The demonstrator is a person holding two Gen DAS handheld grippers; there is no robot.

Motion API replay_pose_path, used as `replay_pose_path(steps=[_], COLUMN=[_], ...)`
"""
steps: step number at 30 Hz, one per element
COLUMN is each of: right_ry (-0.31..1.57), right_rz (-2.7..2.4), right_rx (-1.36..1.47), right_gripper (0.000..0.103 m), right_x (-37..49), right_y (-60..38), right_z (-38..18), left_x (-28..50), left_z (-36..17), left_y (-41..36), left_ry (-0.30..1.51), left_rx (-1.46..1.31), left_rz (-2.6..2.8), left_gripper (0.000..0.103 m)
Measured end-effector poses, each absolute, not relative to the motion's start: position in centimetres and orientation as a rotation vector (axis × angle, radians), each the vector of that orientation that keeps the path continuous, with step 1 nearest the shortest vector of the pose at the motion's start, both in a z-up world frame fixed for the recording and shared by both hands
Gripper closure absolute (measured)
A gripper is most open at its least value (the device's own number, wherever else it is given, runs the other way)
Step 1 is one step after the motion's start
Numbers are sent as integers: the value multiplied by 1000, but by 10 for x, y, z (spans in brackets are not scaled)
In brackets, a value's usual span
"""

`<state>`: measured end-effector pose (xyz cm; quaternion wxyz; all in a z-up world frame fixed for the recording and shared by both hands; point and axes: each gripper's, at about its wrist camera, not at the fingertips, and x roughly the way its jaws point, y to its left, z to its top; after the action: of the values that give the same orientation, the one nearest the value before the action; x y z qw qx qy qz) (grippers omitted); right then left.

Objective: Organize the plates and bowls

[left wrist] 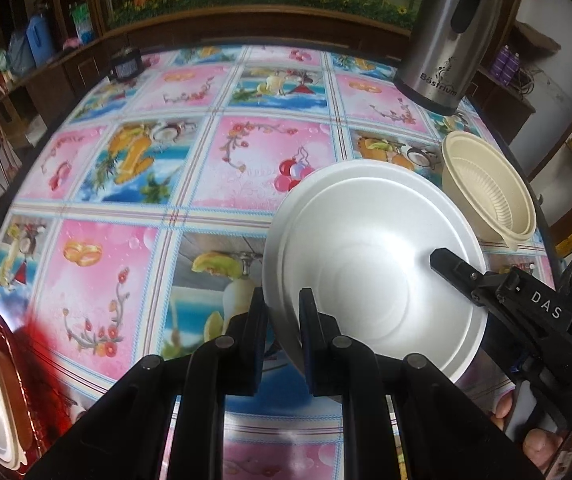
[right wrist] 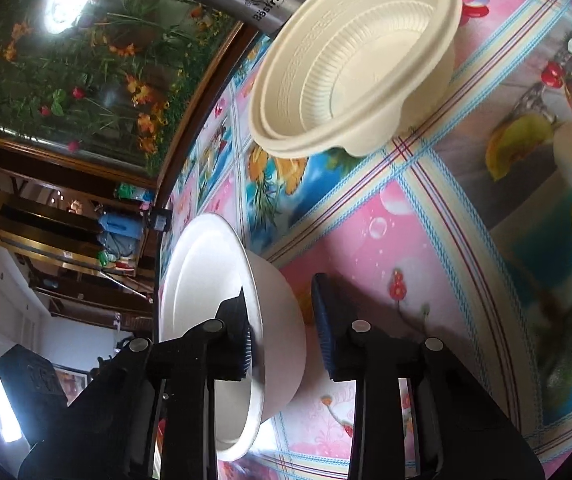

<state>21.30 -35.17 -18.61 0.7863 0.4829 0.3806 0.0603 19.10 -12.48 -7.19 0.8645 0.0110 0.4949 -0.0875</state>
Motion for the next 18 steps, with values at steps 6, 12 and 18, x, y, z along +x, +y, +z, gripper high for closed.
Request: replay_pose_path(steps=[6, 12, 18], right_ry=[833, 839, 853], right_rz=[132, 154, 172], right_rx=[1013, 1023, 1048], right_gripper=[88, 94, 94], right_x=[214, 217, 216], right_y=[-350, -350, -354], right_z=[-189, -195, -198], left_x=[183, 180, 180], left_z=[-67, -66, -68], left_y=[-132, -134, -134], left_ry=[961, 928, 927], left_rx=[81, 100, 95], left_rz=[-179, -186, -187], left_gripper=[89, 89, 89])
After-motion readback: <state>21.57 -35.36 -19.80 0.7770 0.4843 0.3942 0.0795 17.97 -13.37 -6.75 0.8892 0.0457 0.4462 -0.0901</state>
